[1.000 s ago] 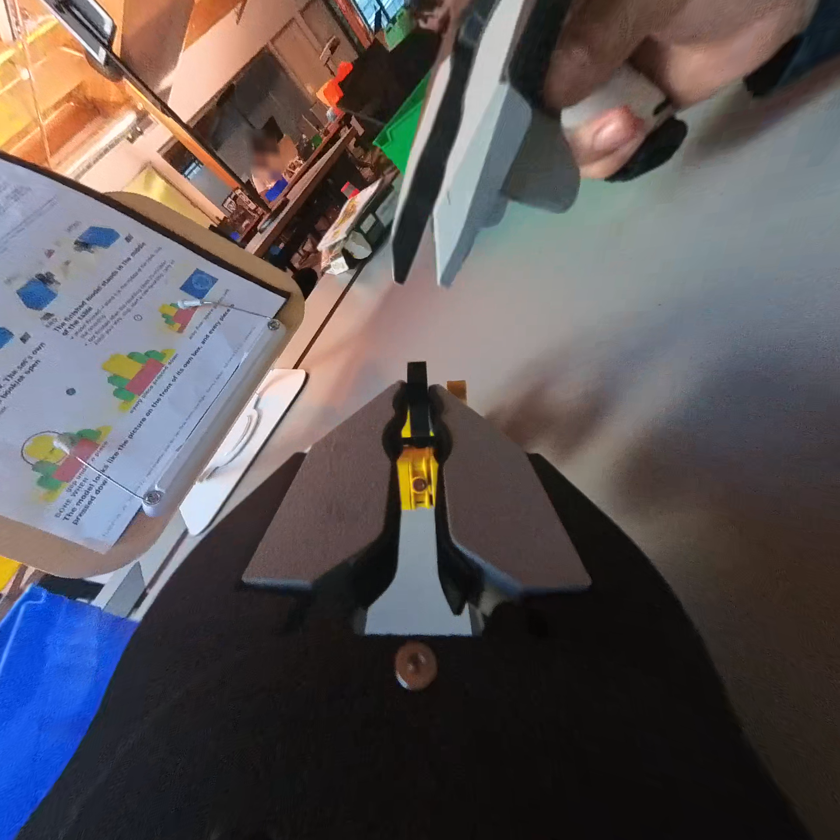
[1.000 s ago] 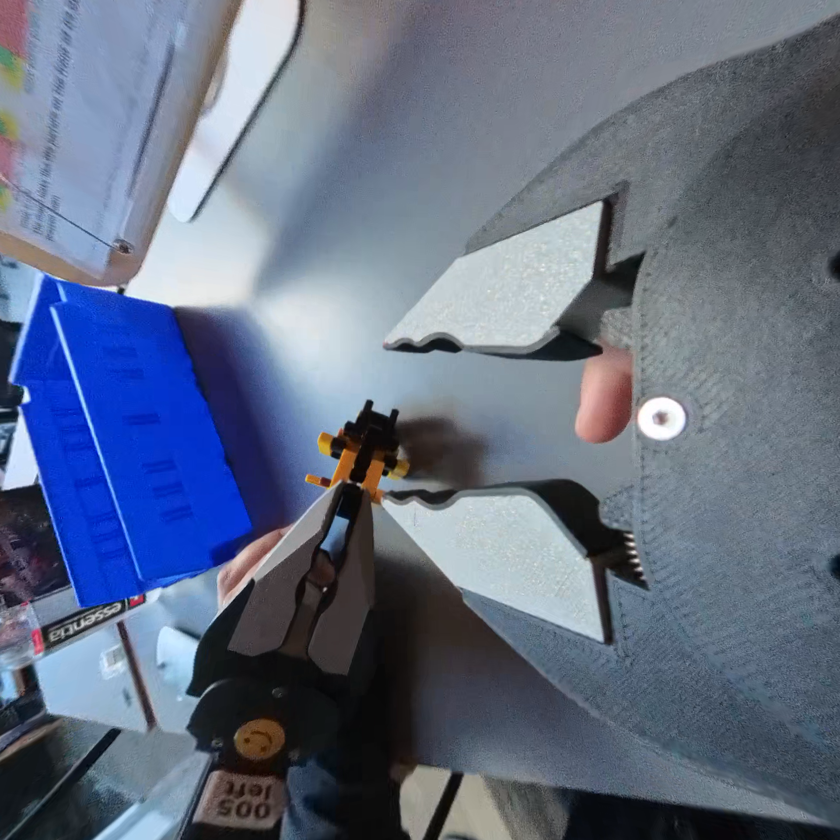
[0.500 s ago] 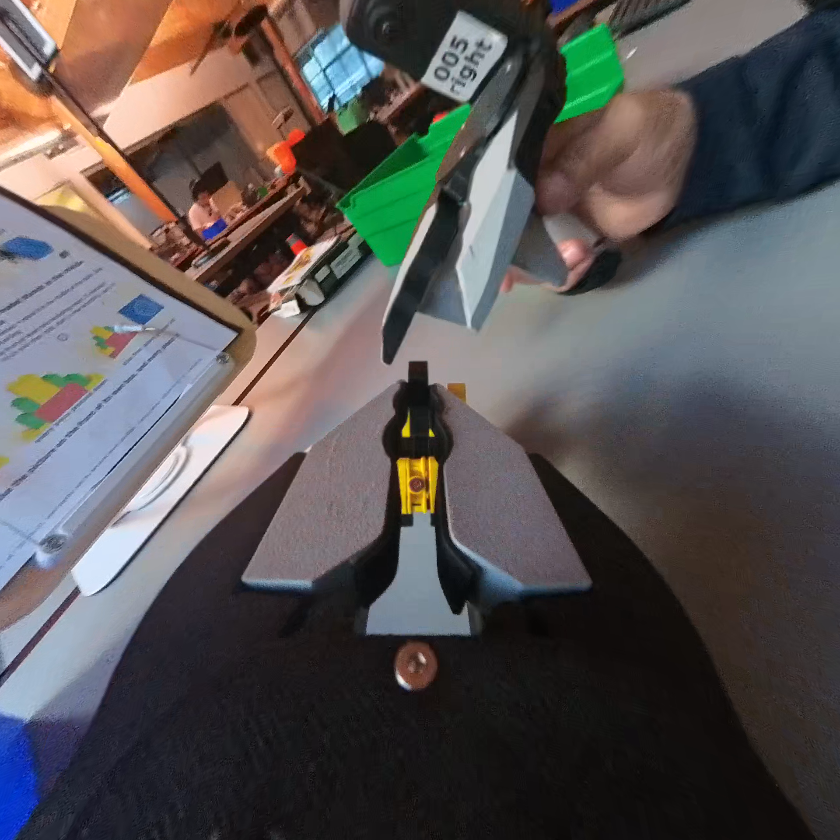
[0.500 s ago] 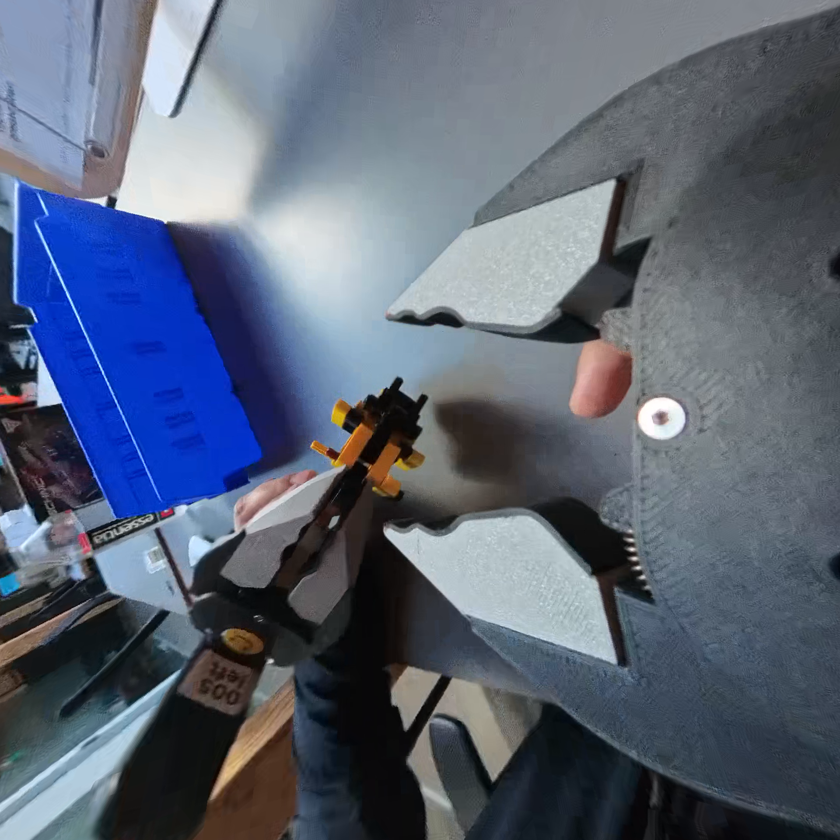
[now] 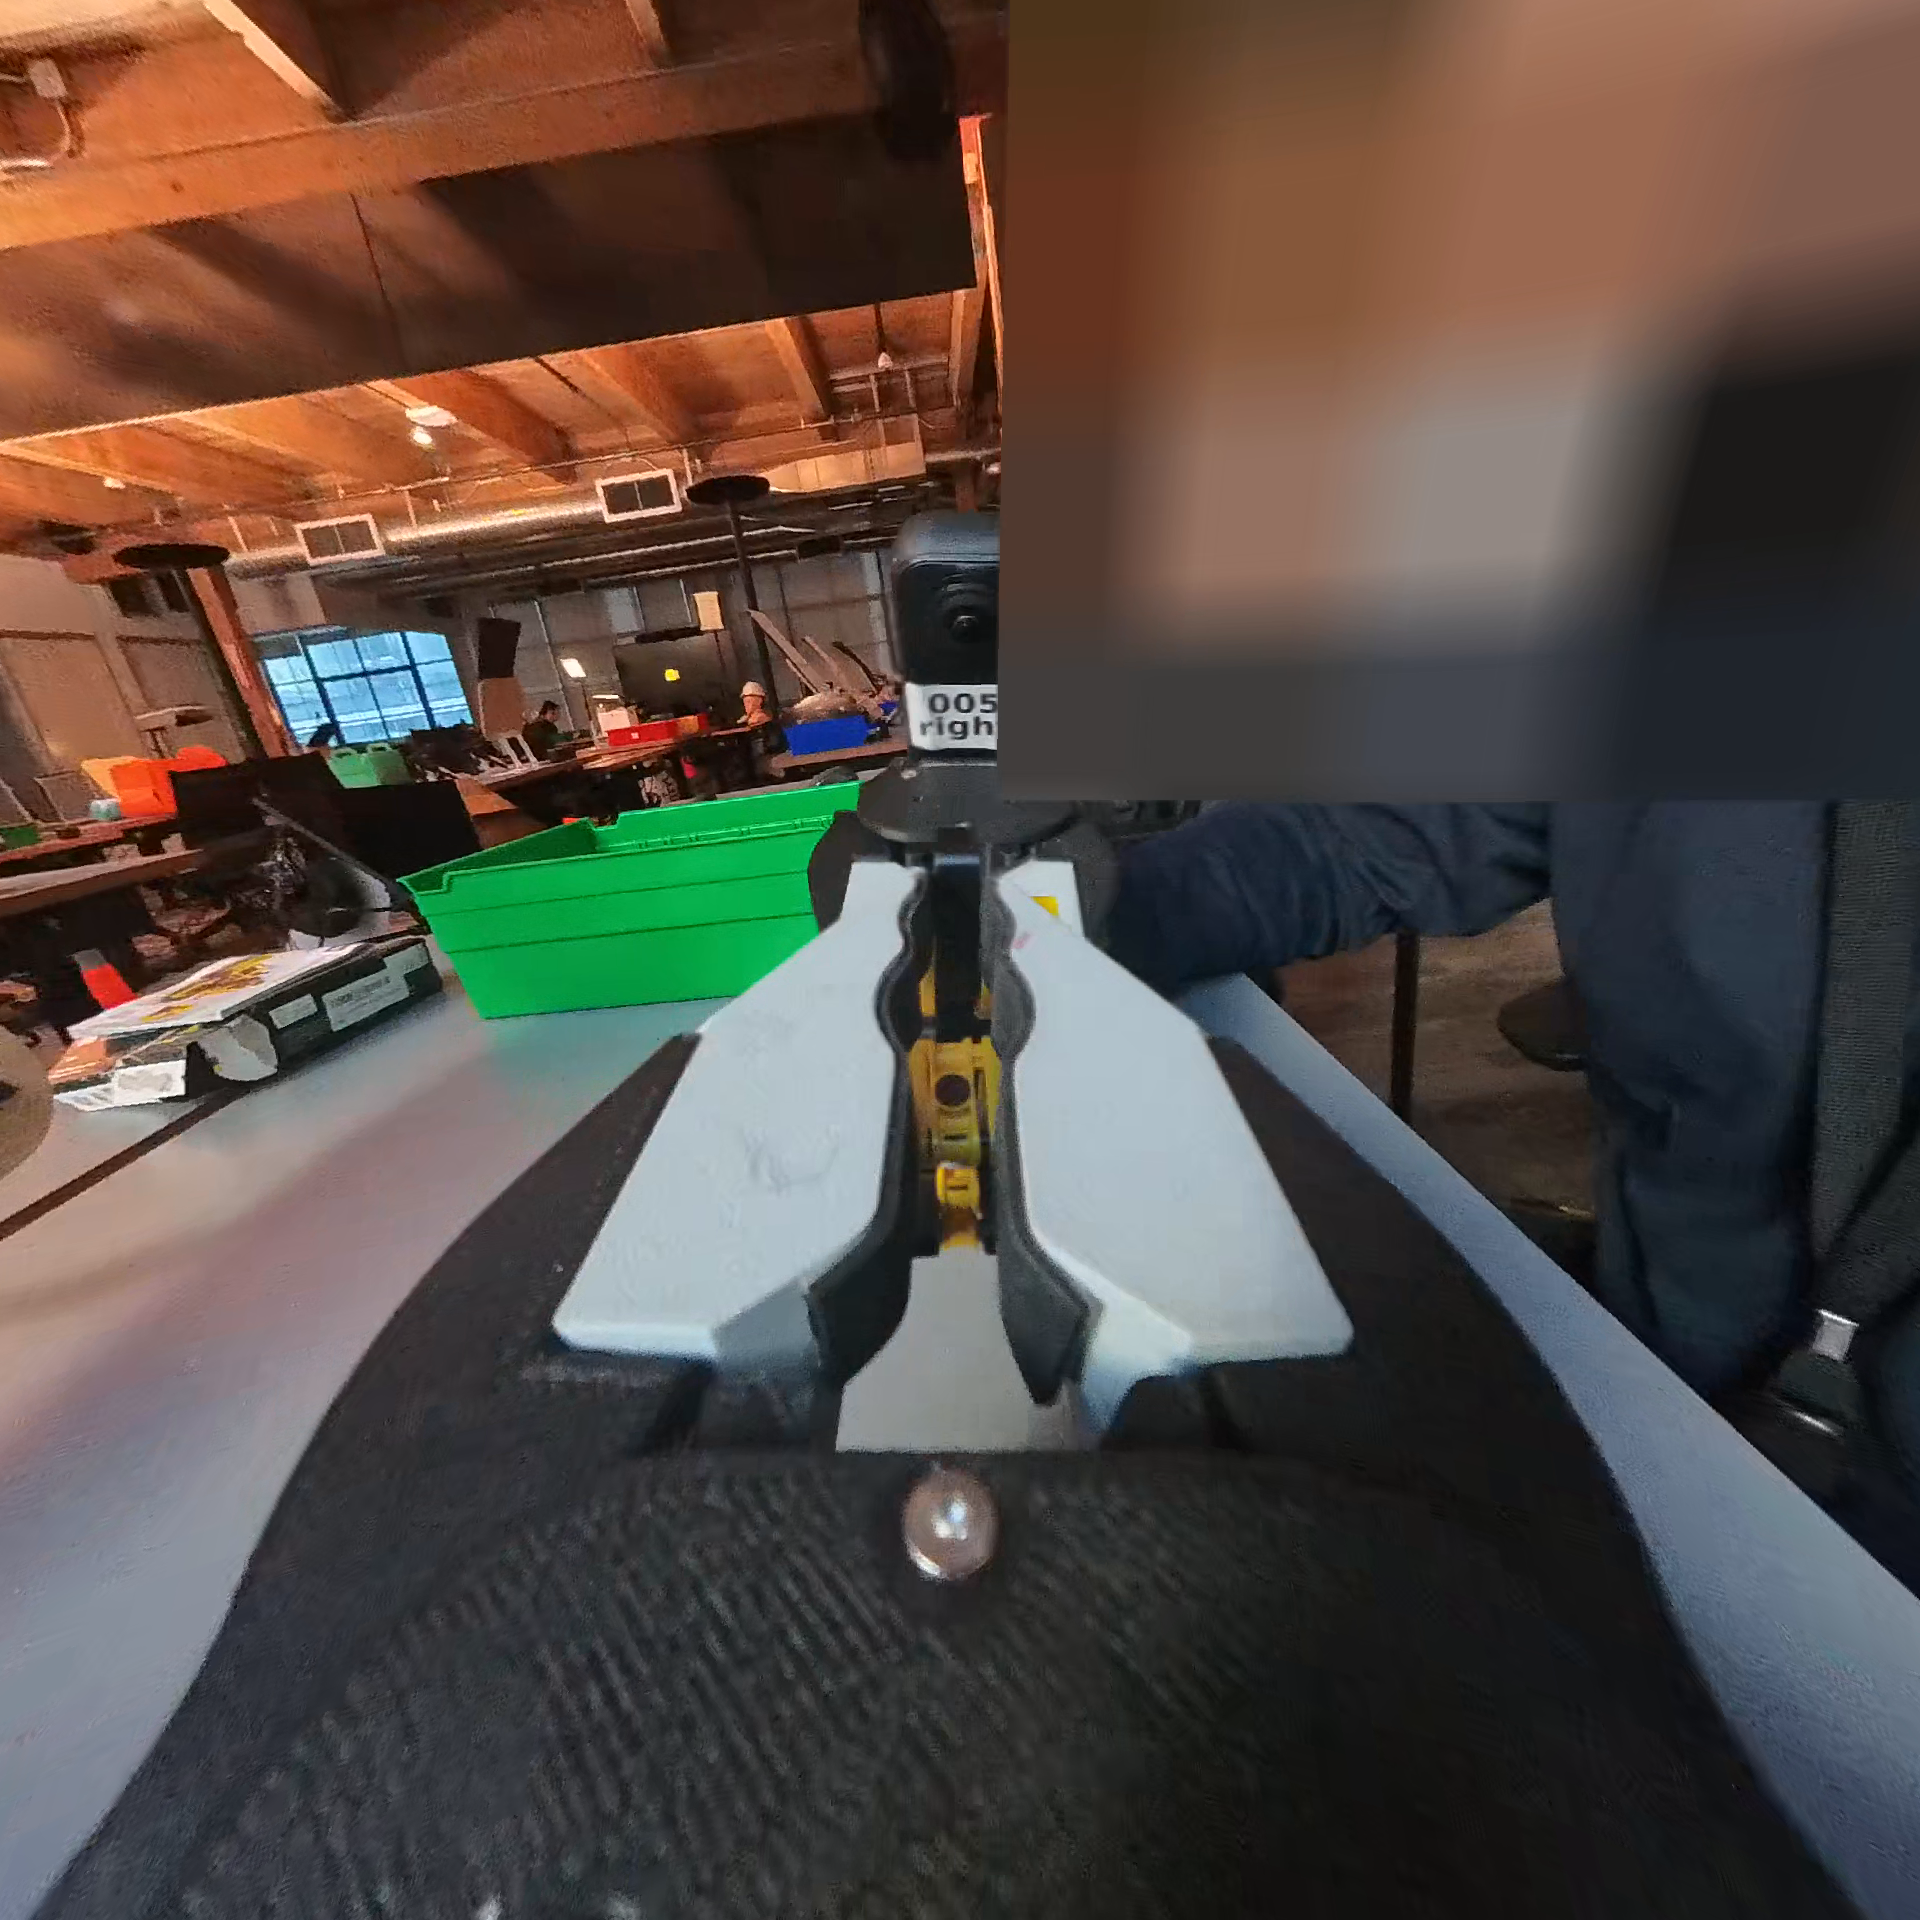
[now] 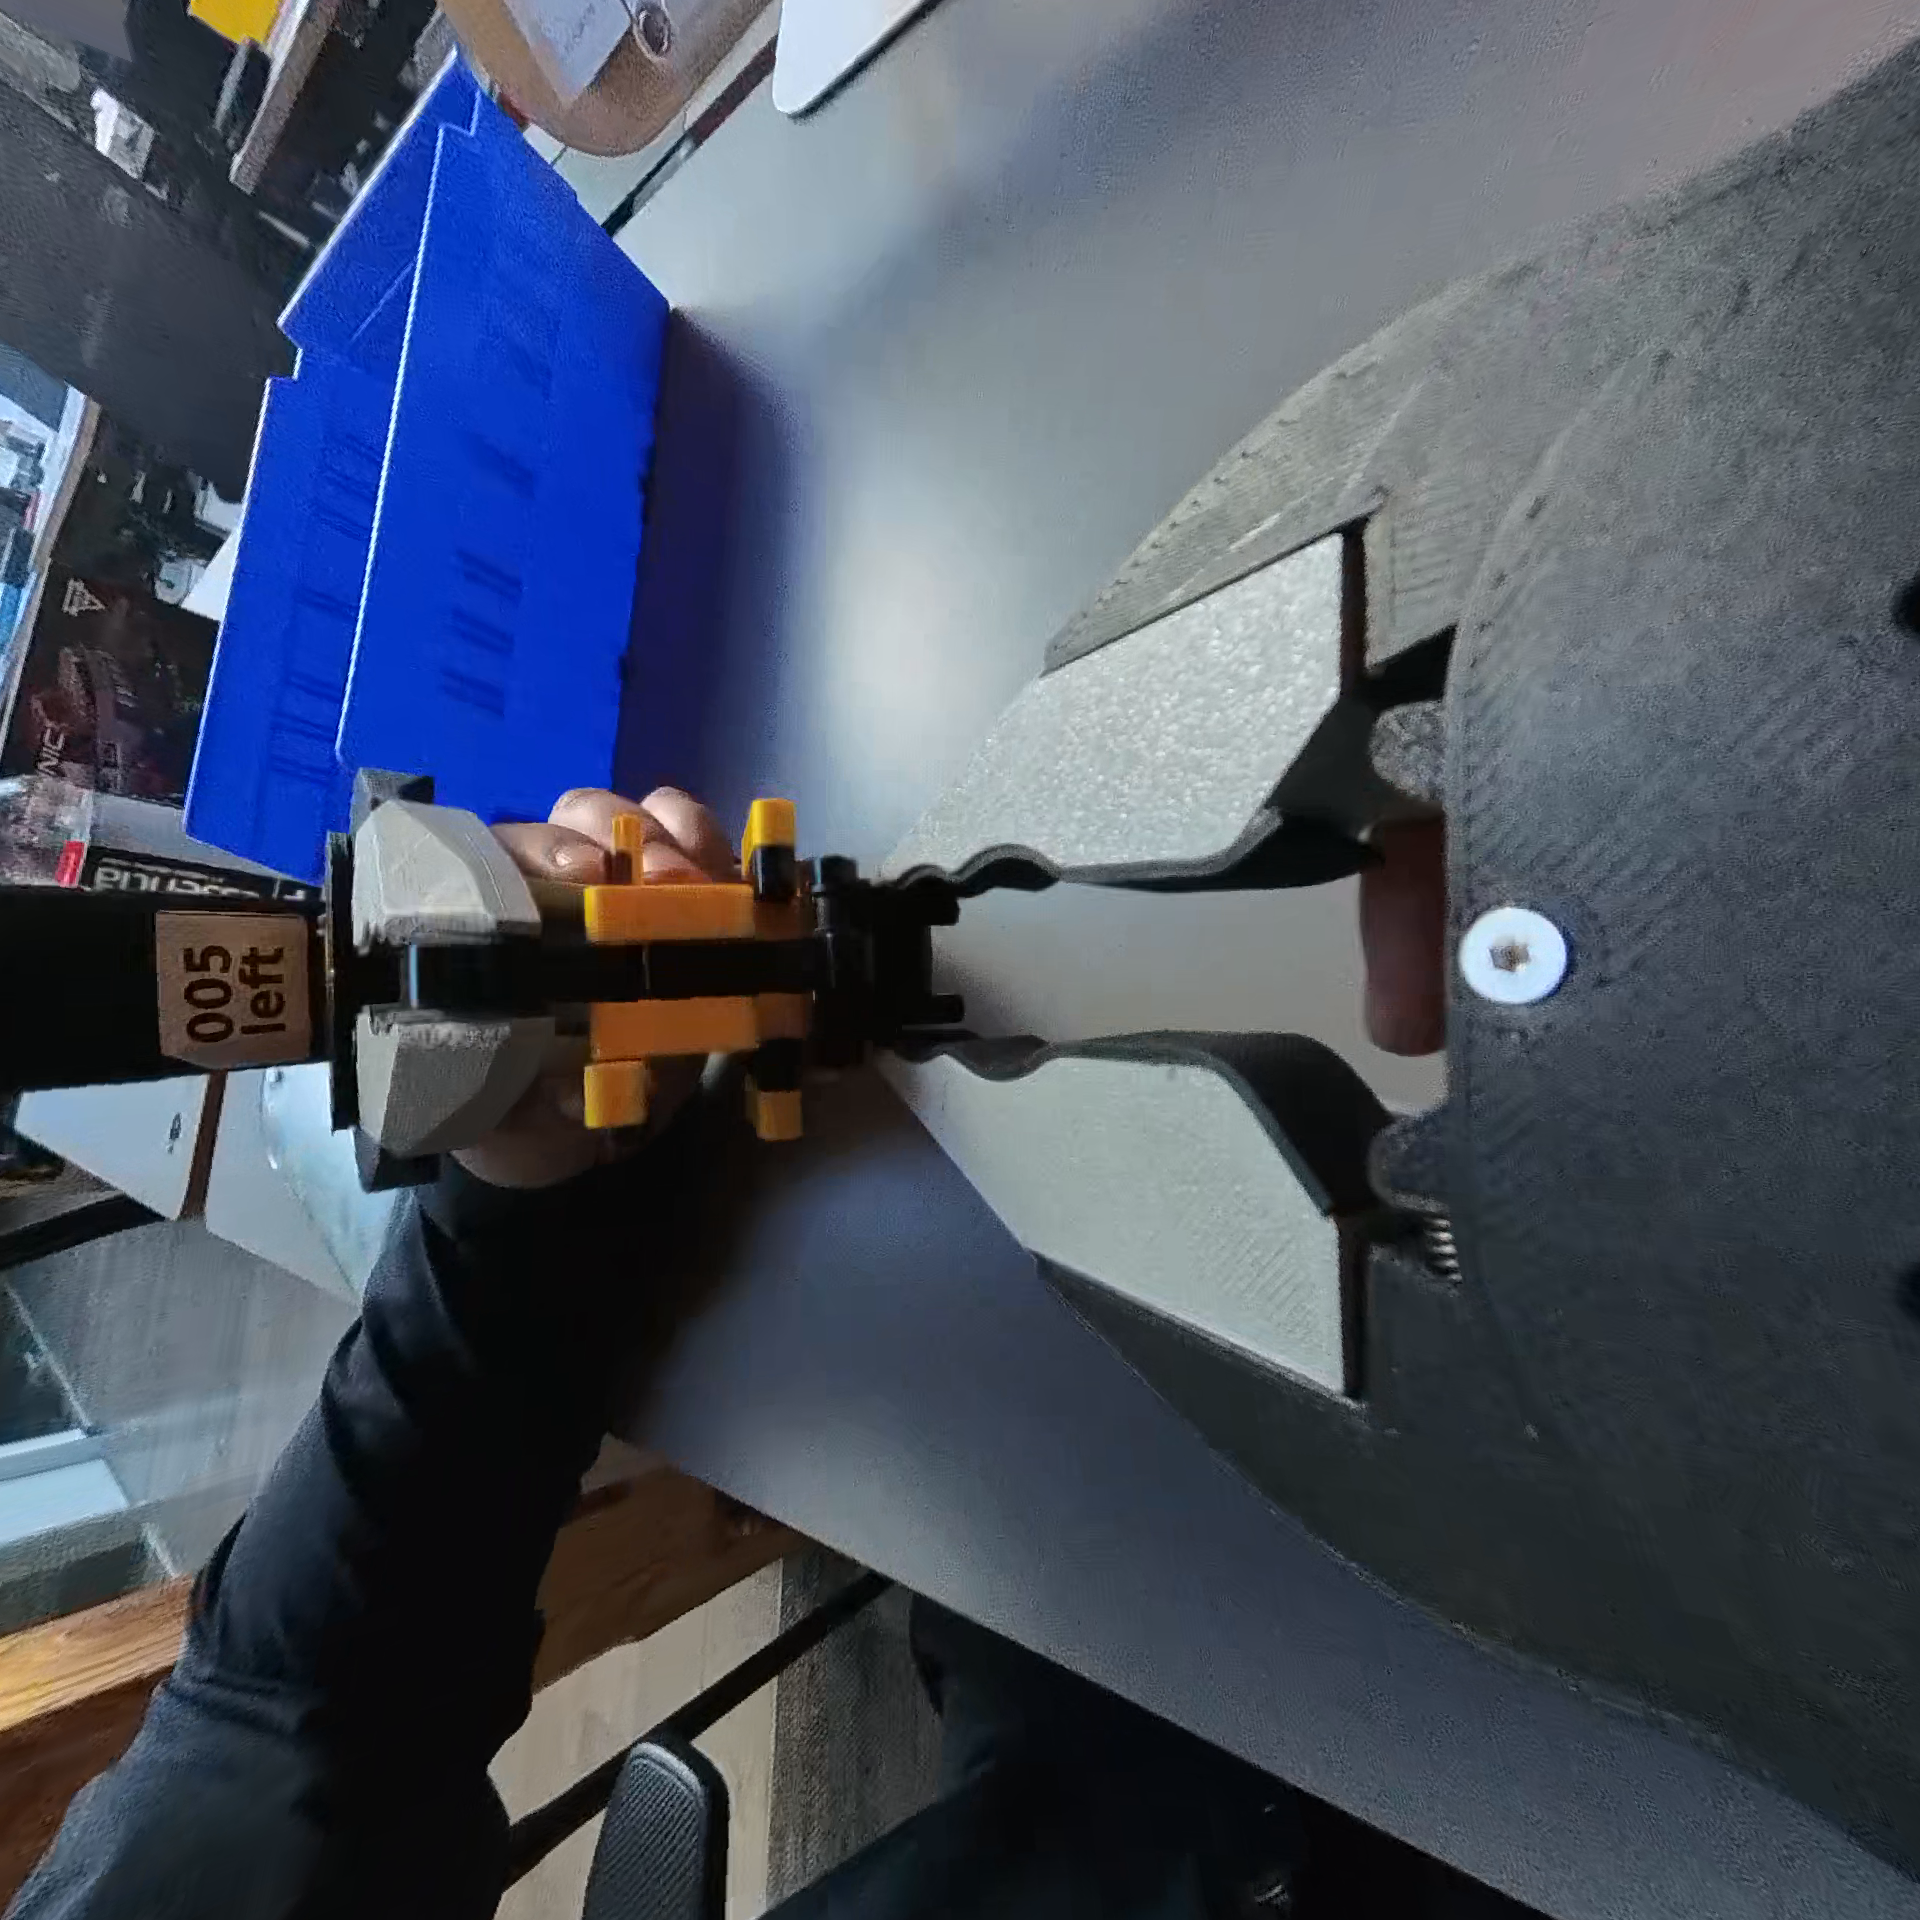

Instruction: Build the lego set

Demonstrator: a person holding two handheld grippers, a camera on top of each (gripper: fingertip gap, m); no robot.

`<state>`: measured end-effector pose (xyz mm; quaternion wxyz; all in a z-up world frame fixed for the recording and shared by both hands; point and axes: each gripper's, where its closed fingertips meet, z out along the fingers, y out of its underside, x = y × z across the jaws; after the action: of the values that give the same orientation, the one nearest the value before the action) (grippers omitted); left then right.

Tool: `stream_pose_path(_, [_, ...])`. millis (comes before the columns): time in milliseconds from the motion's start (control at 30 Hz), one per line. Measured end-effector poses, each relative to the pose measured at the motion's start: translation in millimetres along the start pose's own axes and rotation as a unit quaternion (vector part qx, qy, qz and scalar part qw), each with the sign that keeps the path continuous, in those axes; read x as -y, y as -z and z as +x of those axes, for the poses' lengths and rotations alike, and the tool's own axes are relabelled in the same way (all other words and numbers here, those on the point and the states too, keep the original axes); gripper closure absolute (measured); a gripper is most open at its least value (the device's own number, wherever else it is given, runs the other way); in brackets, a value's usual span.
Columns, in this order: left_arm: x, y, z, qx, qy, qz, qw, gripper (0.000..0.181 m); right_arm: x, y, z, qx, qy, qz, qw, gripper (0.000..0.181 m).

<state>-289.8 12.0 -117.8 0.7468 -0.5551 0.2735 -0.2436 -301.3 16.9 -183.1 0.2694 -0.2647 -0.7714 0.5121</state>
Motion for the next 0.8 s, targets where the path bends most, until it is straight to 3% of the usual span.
stream_pose_path(300, [2, 12, -28, 0.084, 0.006, -0.009, 0.996, 0.172, -27, 16, 32, -0.067, 0.004, -0.071, 0.995, 0.16])
stream_pose_path(467, [-20, 28, -53, 0.16, 0.066, -0.096, 0.98, 0.176, -38, 20, 51, -0.106, -0.016, -0.087, 0.99, 0.161])
stream_pose_path(500, [-23, 29, -53, 0.158, 0.101, -0.104, 0.977, 0.177, -37, 22, 56, -0.12, -0.017, -0.084, 0.989, 0.16])
stream_pose_path(600, [-37, 30, -54, 0.151, 0.219, -0.129, 0.955, 0.155, -21, 30, 66, -0.151, -0.018, -0.034, 0.988, 0.16])
stream_pose_path(733, [-42, 17, -50, 0.128, 0.294, -0.107, 0.941, 0.14, 8, 31, 51, -0.139, 0.036, 0.046, 0.989, 0.16])
stream_pose_path(800, [-27, 11, -39, 0.079, 0.303, -0.054, 0.948, 0.156, 16, 31, 45, -0.129, 0.04, 0.074, 0.988, 0.16])
